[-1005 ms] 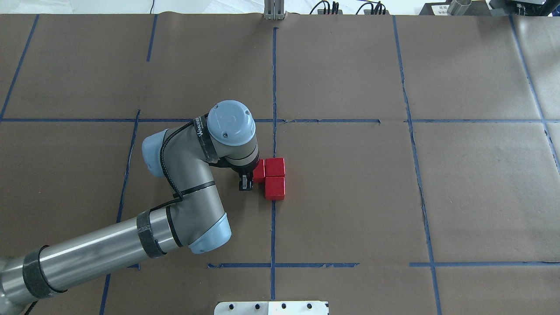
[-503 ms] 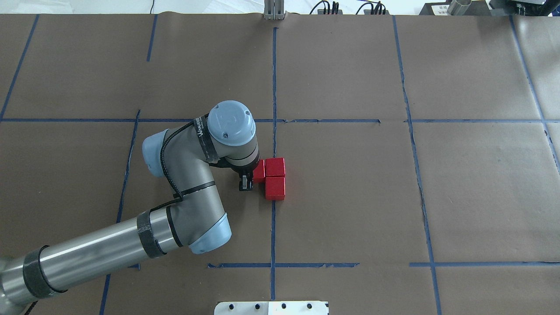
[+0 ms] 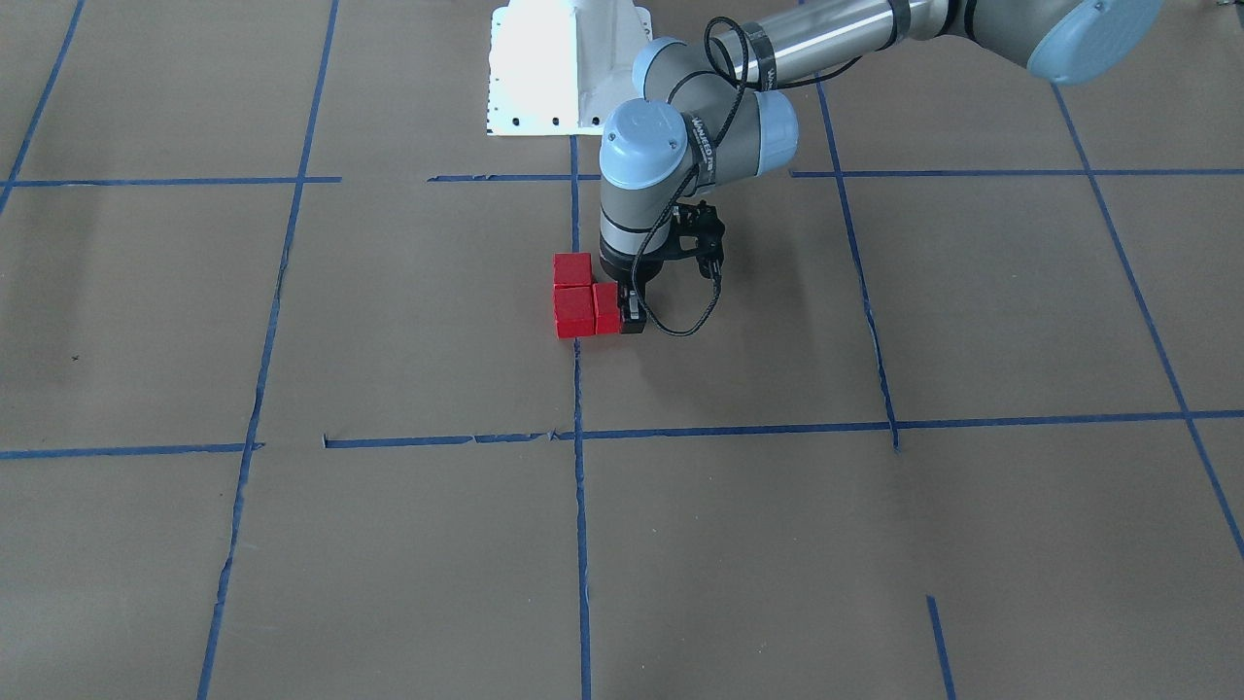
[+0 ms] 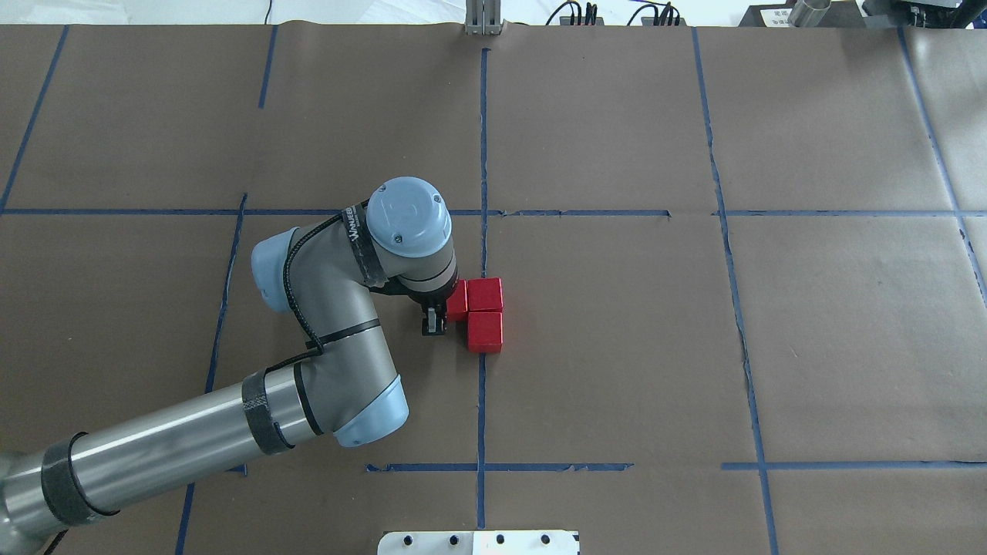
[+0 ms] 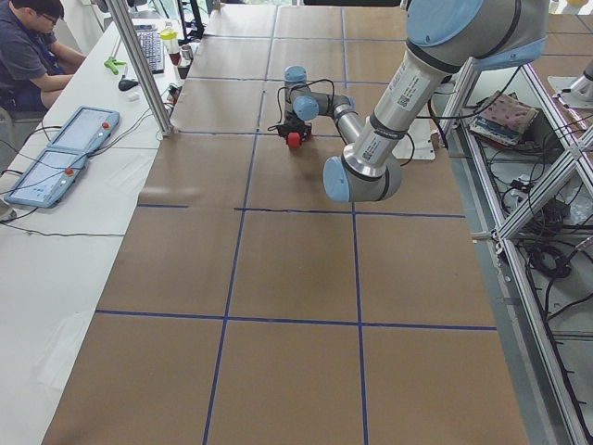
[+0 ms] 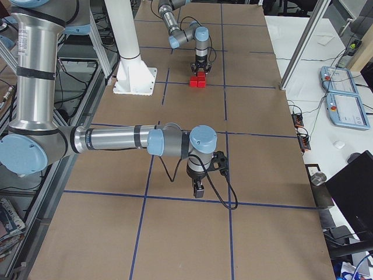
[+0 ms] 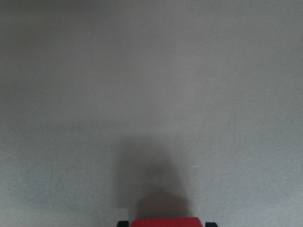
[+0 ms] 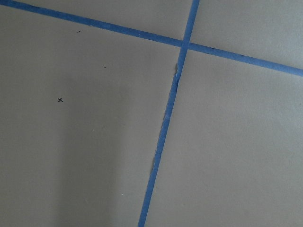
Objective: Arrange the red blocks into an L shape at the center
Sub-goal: 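Set the cube beside the farther center cube, on the left arm's side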
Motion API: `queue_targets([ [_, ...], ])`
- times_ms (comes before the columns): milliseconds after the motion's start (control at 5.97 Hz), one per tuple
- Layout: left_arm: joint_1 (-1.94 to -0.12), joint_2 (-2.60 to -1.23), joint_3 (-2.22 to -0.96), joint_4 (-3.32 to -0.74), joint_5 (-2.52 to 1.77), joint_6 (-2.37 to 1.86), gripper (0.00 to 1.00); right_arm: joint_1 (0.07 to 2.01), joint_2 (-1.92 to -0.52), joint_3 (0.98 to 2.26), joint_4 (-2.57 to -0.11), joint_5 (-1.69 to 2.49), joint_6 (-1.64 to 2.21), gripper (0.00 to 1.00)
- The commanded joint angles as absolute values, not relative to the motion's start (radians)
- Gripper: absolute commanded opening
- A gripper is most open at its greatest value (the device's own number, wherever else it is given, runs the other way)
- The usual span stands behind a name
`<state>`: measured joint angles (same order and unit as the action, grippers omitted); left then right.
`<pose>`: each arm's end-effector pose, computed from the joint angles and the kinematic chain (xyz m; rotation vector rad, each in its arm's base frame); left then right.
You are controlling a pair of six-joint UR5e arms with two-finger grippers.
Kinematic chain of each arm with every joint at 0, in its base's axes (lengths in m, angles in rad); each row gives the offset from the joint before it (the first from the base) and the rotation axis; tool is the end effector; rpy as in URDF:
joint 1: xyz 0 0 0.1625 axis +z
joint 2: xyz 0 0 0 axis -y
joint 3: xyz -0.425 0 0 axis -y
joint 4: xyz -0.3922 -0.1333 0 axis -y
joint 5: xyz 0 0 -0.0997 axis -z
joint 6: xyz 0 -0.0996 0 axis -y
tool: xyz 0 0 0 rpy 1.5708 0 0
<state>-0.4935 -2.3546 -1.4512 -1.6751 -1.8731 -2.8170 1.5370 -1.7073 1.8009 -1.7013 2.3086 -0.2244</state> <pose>0.6084 -0.4450 0.2208 -0.6082 0.6707 -1.5181 0.0517 -0.4316 0.6242 0.0352 -0.7395 -0.2327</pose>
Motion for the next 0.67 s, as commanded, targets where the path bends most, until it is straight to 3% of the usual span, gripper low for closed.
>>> queue_targets([
  [0,-0.494,-2.355,-1.451,-1.675,-1.873,-2.812,0.47,1.537,-1.707,1.799,-1.703,2.307,-0.225,1.0],
  [335,-0.494,-2.359,-1.451,-1.675,-1.868,-2.786,0.67,1.537,-1.707,1.799,-1.703,2.307,-0.225,1.0],
  [503,-0.495,-2.362,-1.451,-1.675,-1.865,-2.777,1.0,1.537,-1.707,1.799,-1.703,2.307,-0.225,1.0],
])
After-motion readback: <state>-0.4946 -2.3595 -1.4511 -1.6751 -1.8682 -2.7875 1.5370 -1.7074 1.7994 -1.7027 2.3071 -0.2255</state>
